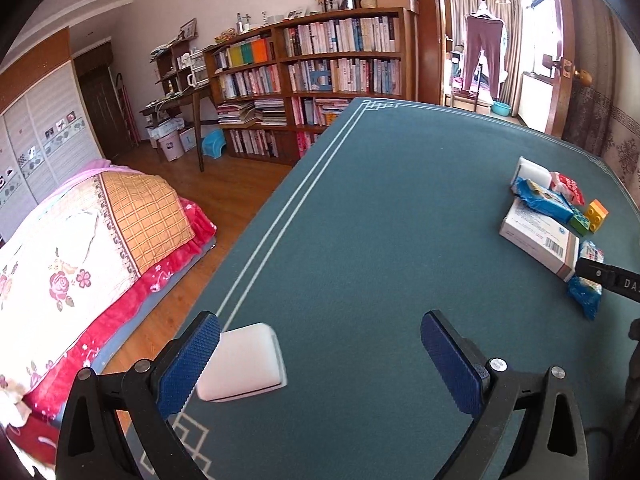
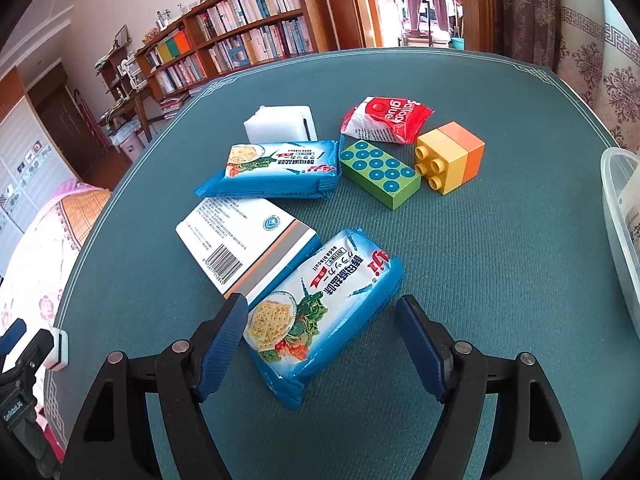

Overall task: Organize objects
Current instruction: 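Move the left gripper to the white sponge and grasp it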

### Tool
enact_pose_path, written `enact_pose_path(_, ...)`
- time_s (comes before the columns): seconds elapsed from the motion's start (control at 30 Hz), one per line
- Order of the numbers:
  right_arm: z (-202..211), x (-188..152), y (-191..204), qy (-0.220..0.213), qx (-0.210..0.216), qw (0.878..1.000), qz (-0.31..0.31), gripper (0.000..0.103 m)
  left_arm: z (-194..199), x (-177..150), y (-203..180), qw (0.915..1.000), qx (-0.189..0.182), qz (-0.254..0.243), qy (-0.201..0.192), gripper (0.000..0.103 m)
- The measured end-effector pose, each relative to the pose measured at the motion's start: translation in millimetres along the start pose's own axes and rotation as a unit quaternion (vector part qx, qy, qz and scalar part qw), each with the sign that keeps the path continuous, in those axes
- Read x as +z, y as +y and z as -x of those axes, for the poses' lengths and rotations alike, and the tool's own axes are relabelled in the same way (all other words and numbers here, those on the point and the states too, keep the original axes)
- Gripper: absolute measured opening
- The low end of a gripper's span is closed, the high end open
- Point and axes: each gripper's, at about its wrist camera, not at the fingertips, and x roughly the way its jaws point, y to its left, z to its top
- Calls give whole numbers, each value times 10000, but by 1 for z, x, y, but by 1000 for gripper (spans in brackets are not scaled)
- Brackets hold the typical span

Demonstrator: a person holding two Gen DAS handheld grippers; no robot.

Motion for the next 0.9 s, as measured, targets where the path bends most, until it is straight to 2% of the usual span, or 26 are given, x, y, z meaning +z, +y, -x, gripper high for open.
enact_pose_path(0.2, 4, -4, -1, -52, 91, 9999, -20, 78, -14, -14, 35, 9978, 405, 439, 297, 102)
enact_pose_path(0.33, 9, -5, -2, -128, 120, 9998, -30, 78, -29, -19, 47, 9954, 279, 726, 554, 102)
enact_pose_path(0.43, 14, -5, -3, -219, 135, 9997, -54, 78, -35, -23, 50, 9951, 247, 753, 592, 101)
enact_pose_path(0.47, 15, -5, -3, -244, 147, 9996, -70, 78, -37, -24, 49, 9951, 238, 748, 606, 93)
enact_pose_path(0.5, 16, -4, -4, -260, 156, 9995, -83, 78, -40, -25, 50, 9947, 221, 746, 666, 80)
enact_pose_path(0.57, 16, -4, -4, -267, 153, 9995, -105, 78, -48, -27, 52, 9931, 142, 821, 828, 64)
enact_pose_path(0.7, 15, -4, -3, -258, 118, 9995, -140, 78, -44, -25, 52, 9941, 114, 798, 724, 63)
enact_pose_path(0.9, 13, -2, 1, -271, 8, 9995, -179, 78, -25, -8, 37, 9986, -50, 466, 262, 63)
